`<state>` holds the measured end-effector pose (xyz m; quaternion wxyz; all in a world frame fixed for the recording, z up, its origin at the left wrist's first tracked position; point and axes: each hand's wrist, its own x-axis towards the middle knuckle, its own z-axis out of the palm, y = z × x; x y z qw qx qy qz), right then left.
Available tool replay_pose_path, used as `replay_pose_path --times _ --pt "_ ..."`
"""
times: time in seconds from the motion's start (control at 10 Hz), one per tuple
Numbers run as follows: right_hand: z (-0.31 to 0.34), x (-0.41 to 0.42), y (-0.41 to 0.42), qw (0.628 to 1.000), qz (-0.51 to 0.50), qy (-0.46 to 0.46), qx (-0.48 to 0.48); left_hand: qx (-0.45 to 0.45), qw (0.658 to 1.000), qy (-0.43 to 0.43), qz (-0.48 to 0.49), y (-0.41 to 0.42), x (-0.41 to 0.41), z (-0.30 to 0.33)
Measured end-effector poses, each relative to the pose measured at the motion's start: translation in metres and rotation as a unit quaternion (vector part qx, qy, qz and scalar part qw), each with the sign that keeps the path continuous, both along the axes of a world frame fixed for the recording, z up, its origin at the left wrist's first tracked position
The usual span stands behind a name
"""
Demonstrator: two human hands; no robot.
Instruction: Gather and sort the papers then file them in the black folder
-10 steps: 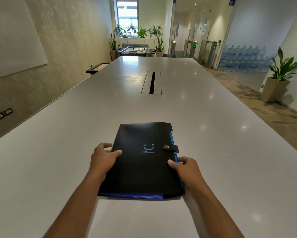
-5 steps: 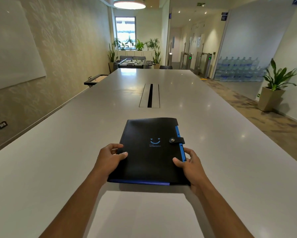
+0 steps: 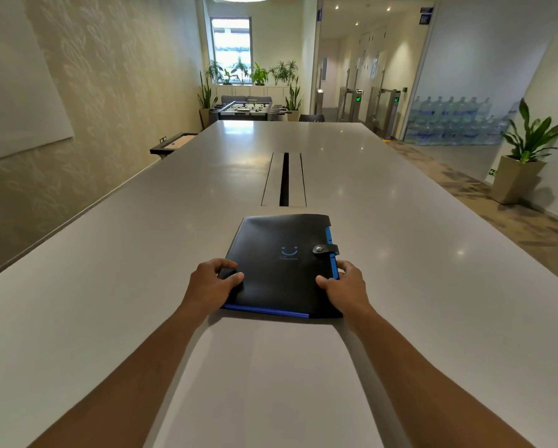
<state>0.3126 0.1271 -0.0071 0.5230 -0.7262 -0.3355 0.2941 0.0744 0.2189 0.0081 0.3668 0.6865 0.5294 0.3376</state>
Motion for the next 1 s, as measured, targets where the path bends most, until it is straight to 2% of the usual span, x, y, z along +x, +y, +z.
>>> replay_pose_path --times 0.2,0.3,0.4,0.6,0.7,0.8,0.9,1.0 --pt "-0.014 0.009 0.048 0.984 0.0 -0.178 -0.03 0.068 0.991 0.116 0.002 0.044 0.021 -0.015" --pt "-0.018 0.011 0.063 0.972 -0.006 -0.231 -0.054 0.077 0.98 0.181 -0.002 0.058 0.023 -0.02" --pt "-0.021 0.013 0.071 0.967 -0.017 -0.245 -0.06 0.093 0.964 0.248 -0.007 0.066 0.025 -0.022" --pt "-0.019 0.009 0.072 0.949 -0.036 -0.305 -0.07 0.161 0.909 0.385 0.014 0.065 0.029 -0.024" --pt "-0.018 0.006 0.065 0.948 -0.037 -0.31 -0.058 0.161 0.92 0.355 0.031 0.06 0.029 -0.026" --pt "-0.018 0.007 0.052 0.956 -0.038 -0.288 -0.032 0.158 0.942 0.294 0.04 0.051 0.025 -0.028" --pt "-0.016 0.005 0.031 0.955 -0.059 -0.29 -0.001 0.193 0.952 0.225 0.077 0.027 0.025 -0.025" --pt "-0.014 -0.002 0.005 0.946 -0.075 -0.315 0.014 0.224 0.945 0.223 0.089 0.001 0.031 -0.019"
